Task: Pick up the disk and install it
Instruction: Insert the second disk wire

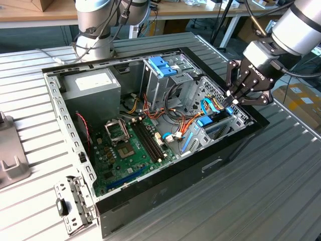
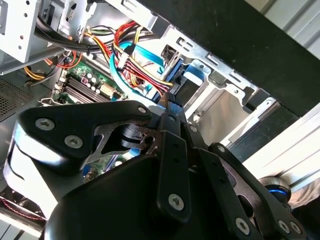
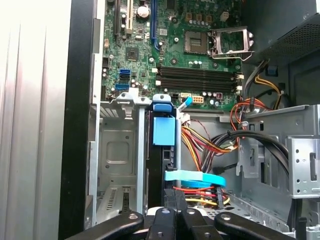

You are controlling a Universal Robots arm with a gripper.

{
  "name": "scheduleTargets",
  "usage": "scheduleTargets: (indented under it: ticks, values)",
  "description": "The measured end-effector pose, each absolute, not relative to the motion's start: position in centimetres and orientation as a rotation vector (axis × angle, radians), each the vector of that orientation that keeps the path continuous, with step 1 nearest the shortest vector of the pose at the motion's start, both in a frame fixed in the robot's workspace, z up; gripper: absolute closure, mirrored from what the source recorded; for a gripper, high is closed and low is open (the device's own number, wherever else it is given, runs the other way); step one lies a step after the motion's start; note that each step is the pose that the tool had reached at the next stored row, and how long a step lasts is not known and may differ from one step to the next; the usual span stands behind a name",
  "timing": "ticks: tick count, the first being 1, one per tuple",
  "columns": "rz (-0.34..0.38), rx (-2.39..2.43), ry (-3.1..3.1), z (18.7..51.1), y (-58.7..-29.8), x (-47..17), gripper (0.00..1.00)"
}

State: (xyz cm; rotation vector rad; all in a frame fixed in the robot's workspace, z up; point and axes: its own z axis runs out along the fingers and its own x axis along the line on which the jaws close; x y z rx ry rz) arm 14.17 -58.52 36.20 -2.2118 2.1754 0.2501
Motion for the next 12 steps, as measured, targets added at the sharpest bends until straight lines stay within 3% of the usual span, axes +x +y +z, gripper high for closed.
scheduleTargets:
  ticks: [12]
  values:
    - [0.250,-2.212,2.176,37.1,-58.5,15.3,0.89]
